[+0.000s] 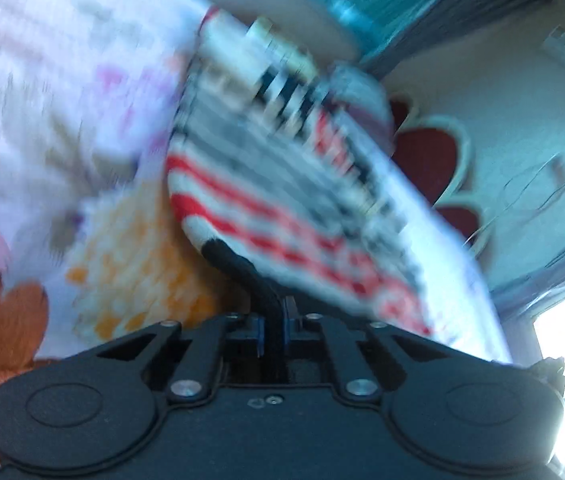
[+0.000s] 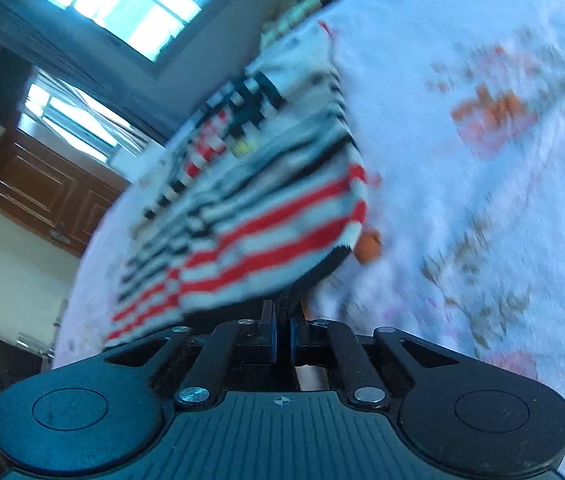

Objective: Fold small clothes

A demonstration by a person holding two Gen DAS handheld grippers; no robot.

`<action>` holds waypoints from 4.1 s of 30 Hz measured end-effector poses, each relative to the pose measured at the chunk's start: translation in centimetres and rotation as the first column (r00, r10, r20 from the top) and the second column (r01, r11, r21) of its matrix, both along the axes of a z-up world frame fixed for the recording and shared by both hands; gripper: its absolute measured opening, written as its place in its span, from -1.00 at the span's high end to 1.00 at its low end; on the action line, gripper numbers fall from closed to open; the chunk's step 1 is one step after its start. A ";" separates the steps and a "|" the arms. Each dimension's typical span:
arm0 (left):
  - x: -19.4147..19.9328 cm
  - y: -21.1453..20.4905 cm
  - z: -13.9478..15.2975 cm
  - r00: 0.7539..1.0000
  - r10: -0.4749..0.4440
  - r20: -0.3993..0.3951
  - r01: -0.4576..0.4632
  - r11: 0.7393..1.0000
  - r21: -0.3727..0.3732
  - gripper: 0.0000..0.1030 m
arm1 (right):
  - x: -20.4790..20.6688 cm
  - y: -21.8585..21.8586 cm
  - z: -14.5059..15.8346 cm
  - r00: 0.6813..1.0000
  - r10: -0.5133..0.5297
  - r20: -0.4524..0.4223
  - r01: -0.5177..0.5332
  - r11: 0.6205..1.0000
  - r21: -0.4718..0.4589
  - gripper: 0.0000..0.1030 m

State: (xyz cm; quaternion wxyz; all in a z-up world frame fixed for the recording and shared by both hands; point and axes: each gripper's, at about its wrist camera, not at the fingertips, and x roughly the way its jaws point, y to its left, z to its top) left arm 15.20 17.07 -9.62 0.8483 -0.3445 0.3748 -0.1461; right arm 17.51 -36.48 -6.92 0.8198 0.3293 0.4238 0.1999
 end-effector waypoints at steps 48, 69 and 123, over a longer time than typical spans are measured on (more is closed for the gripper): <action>36.2 2.1 0.4 0.997 0.066 0.047 -0.073 0.983 0.171 0.77 | 40.8 2.2 -1.0 0.989 -0.045 0.141 0.047 0.999 -0.010 0.83; 37.8 -1.8 0.4 0.991 -0.008 0.134 -0.067 0.835 0.545 0.92 | 39.6 10.4 -4.3 0.946 0.148 0.290 0.028 0.852 -0.524 0.91; 30.1 -13.4 -0.1 0.973 -0.175 0.153 0.020 0.719 0.694 -0.40 | 29.9 20.2 -3.6 0.892 0.355 0.279 -0.081 0.734 -0.674 -0.04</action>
